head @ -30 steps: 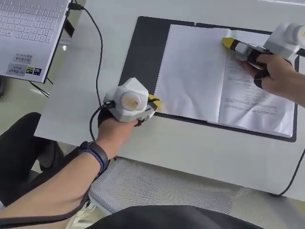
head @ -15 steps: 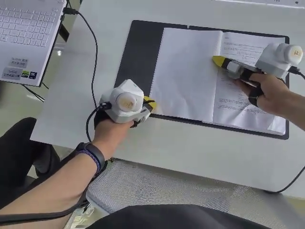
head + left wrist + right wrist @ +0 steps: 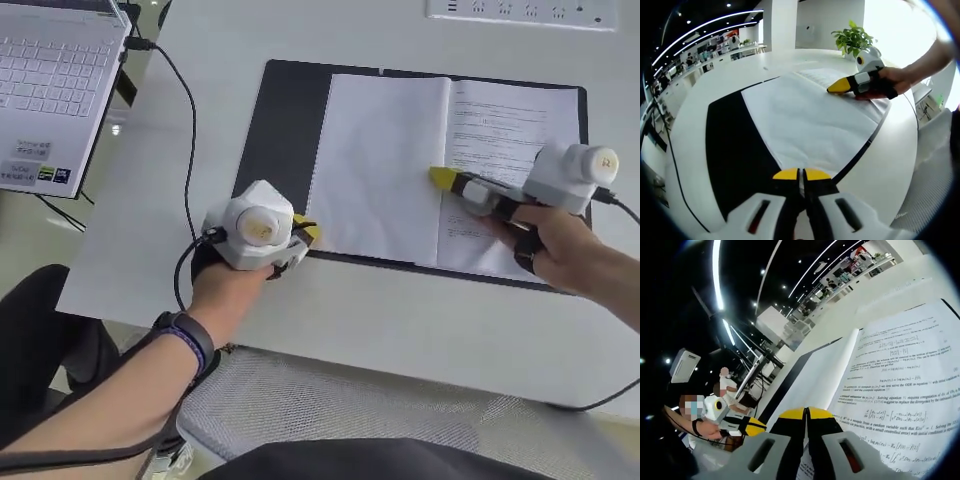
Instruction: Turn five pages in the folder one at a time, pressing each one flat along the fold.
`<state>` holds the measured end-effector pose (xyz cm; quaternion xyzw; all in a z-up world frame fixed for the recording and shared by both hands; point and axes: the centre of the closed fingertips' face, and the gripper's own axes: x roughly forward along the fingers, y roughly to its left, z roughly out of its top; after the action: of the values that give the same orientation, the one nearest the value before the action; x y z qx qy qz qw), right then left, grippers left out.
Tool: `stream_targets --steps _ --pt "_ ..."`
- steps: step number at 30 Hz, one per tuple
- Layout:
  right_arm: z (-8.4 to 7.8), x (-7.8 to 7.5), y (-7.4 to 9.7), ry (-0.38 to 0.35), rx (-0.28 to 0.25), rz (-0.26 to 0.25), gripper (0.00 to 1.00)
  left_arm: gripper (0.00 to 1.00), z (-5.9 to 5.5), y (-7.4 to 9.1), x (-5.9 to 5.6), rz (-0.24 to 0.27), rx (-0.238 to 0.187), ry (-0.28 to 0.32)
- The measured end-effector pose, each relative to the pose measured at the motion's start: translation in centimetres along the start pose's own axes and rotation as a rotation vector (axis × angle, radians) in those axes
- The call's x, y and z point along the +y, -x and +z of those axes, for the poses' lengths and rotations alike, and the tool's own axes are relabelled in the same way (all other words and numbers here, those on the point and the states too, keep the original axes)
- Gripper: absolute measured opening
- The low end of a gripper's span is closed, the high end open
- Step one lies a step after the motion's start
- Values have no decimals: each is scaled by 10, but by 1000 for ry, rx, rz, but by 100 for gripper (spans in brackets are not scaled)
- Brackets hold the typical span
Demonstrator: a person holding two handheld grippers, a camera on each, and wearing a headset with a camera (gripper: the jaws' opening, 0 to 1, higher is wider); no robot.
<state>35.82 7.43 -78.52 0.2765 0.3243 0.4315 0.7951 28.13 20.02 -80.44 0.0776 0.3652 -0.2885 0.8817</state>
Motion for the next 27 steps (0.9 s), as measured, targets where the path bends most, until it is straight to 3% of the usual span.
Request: stream_targets --steps 15,27 --pt "-45 31 22 11 71 39 0 1 0 0 0 -2 -1 1" --pt "-69 42 35 8 100 34 0 1 -3 -5 3 -8 -3 -6"
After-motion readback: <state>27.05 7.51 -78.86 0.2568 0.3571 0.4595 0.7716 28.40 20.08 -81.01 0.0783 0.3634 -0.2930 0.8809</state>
